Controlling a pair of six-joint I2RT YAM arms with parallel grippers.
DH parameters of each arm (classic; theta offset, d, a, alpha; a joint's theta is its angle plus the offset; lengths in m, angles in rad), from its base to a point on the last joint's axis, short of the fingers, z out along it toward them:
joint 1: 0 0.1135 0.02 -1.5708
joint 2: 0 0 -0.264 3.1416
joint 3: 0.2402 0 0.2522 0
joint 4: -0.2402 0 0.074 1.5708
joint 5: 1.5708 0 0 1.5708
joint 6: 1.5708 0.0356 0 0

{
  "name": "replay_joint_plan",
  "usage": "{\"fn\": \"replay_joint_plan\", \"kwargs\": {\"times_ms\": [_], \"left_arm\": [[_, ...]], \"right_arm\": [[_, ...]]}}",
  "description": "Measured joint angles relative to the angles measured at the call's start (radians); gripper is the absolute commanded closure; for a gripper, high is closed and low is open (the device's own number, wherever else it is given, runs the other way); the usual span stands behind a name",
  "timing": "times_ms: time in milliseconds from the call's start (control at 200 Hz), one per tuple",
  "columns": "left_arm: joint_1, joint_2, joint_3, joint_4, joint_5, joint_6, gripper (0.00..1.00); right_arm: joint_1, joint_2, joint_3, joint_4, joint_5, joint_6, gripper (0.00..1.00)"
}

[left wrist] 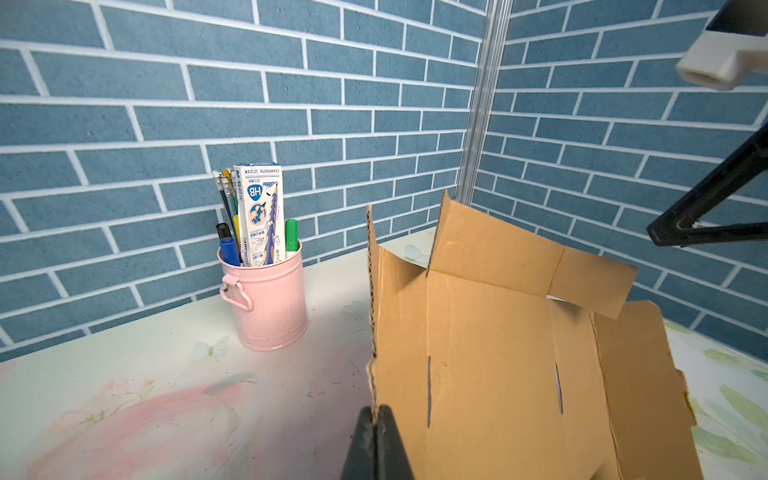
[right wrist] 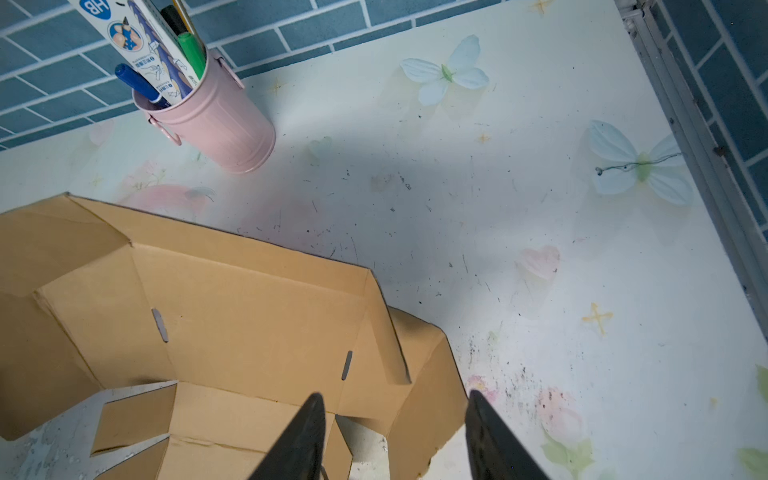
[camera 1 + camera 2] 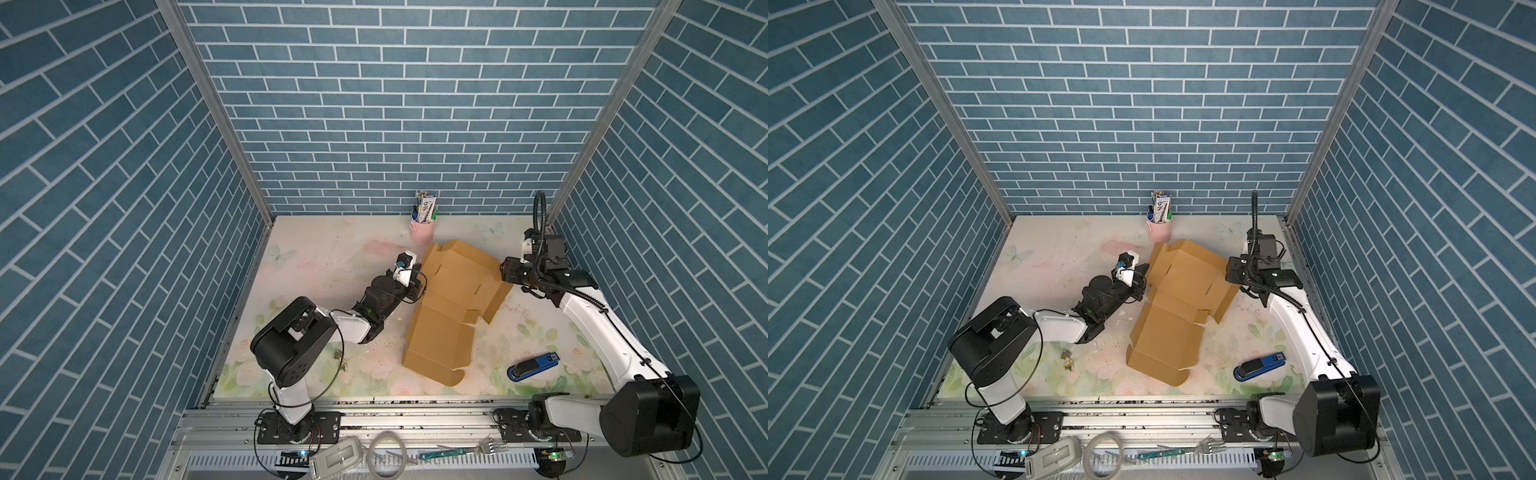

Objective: Fold the paper box

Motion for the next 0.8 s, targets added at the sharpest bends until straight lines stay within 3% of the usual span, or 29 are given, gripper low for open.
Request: {"fn": "replay_joint_plan", "kwargs": {"times_ms": [245,420,800], "left_arm": [[0.0,0.0,0.0,0.001,0.002,0.004,1.0],[0.0,0.0,0.0,0.002,0.003,0.004,1.0],[0.0,0.0,0.006,-0.008,0.01,0.011,1.0]], "right_arm": [[-0.027,0.029,0.009,0.066,-0.154,-0.034,0.43],[-0.027,0.115,0.087,0.063,-0.238,-0.186,0.42],[0.019,0.261,0.297,-0.018,-0.285,-0.549,0.39]]}}
